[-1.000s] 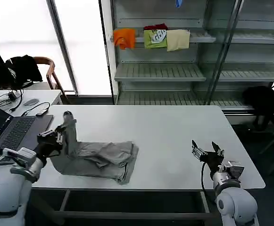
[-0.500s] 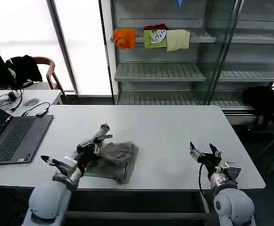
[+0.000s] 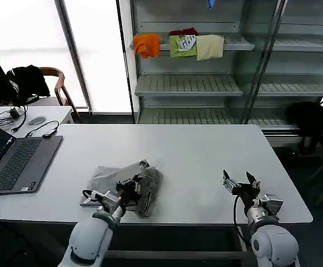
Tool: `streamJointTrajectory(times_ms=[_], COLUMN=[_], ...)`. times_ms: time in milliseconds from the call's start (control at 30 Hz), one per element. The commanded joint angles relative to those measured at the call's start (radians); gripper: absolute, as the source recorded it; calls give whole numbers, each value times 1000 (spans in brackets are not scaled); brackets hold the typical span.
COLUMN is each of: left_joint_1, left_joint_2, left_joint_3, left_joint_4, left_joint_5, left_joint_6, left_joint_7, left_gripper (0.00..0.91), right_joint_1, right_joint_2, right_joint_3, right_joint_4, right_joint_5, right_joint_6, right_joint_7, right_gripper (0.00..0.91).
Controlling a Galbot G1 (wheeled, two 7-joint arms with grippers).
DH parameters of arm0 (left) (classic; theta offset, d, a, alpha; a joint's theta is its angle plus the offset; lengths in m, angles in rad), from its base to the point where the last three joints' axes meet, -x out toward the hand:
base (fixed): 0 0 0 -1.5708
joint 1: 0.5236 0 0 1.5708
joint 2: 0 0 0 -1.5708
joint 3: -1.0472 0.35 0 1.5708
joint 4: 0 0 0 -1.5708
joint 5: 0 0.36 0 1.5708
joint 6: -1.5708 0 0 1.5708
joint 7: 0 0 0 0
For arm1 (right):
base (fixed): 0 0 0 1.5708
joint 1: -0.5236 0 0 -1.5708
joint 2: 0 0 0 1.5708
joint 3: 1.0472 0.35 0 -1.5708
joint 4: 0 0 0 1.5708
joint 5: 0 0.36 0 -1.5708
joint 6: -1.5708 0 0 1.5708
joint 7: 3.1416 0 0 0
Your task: Fold and organize the clothes.
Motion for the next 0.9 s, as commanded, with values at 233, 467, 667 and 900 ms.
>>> streamJointTrajectory(times_ms=[233, 467, 667, 900], left_joint_1=[12, 24, 25, 19], left_joint_2=[-47, -38, -43, -51], left_joint_3=[99, 117, 129, 133], left_joint_4=[77, 56, 55, 76], left_joint_5=[81, 90, 57, -29], left_joint_6=[4, 4, 5, 6], left_joint_7=[-28, -43, -48, -59], left_gripper=[907, 907, 907, 907], right_joint_1=[-7, -6, -5, -8], right_joint_2=[3, 5, 10, 5], right_joint_3=[0, -1, -4, 0], right_joint_4=[1, -1, -4, -4], right_joint_5=[-4, -6, -10, -11], right_joint_6=[3, 3, 4, 4], right_joint_7=[0, 1, 1, 2], right_gripper=[907, 907, 907, 907])
